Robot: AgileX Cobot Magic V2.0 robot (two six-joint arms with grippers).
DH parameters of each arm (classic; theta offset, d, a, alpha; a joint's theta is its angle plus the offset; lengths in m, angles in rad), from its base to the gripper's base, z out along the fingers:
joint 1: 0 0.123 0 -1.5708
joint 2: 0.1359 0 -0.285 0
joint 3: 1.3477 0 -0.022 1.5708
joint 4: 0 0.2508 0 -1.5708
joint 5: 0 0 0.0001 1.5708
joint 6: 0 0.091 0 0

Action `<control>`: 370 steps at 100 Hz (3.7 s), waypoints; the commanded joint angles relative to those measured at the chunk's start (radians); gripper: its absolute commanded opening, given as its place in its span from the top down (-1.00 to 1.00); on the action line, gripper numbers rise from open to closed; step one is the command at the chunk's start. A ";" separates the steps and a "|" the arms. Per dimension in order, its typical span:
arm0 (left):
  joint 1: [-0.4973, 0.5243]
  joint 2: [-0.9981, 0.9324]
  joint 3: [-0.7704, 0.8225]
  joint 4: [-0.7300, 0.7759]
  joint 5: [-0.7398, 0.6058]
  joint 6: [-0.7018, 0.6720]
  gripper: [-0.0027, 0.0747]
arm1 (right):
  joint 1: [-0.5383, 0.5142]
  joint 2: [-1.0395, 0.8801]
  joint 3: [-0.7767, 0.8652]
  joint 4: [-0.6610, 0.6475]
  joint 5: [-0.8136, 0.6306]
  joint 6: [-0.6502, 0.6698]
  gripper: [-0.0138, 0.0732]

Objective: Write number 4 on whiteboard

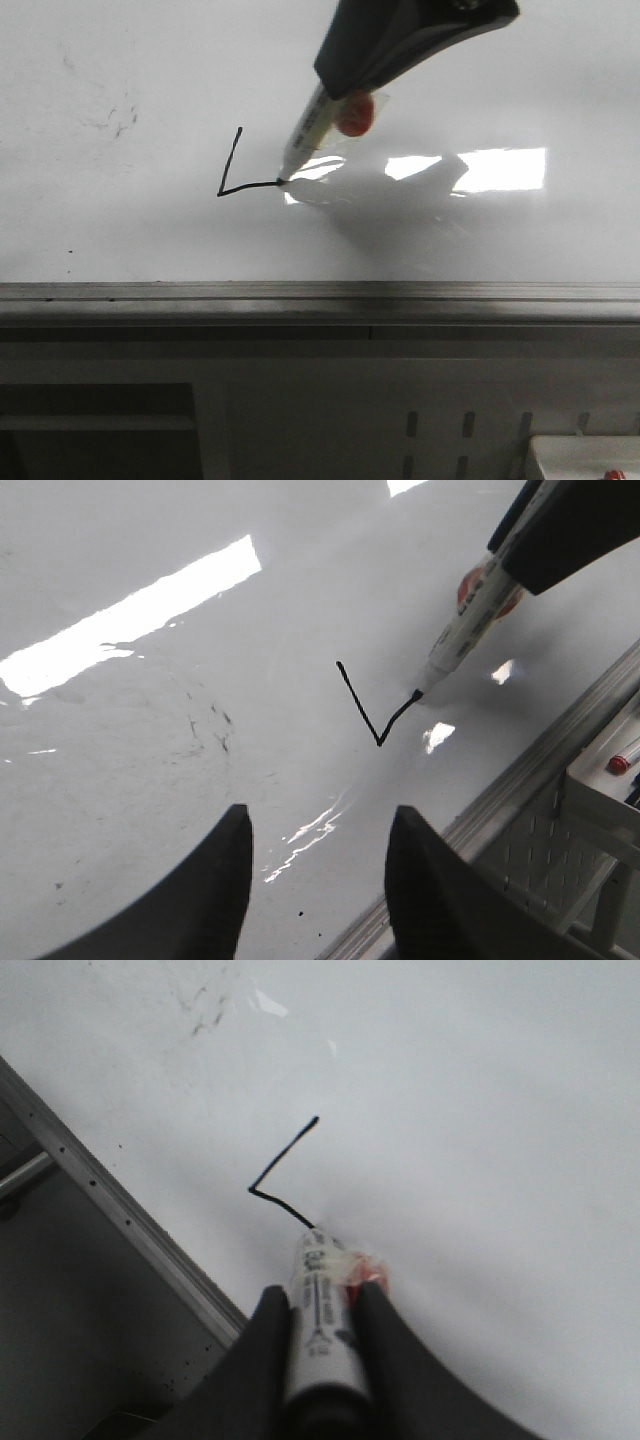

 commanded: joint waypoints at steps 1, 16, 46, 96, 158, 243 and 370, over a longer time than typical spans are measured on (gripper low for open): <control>0.000 -0.003 -0.030 -0.013 -0.071 -0.010 0.18 | -0.015 -0.041 -0.015 -0.025 -0.015 -0.007 0.83; 0.000 -0.003 -0.030 -0.013 -0.071 -0.010 0.18 | -0.009 -0.045 -0.021 -0.025 -0.037 -0.007 0.83; 0.000 -0.003 -0.030 -0.011 -0.073 -0.010 0.18 | 0.045 -0.034 -0.142 -0.051 -0.037 -0.007 0.83; 0.000 -0.003 -0.030 -0.011 -0.073 -0.010 0.18 | 0.040 0.044 -0.113 -0.077 0.017 -0.007 0.83; -0.122 0.064 -0.030 0.180 -0.134 -0.010 0.18 | 0.222 -0.006 -0.119 -0.037 0.007 -0.018 0.83; -0.153 0.206 -0.030 0.169 -0.355 -0.010 0.98 | 0.332 -0.006 -0.168 -0.013 0.073 -0.020 0.83; -0.115 0.459 -0.089 -0.726 -0.232 -0.062 0.98 | 0.272 -0.084 -0.170 -0.032 0.092 0.011 -0.68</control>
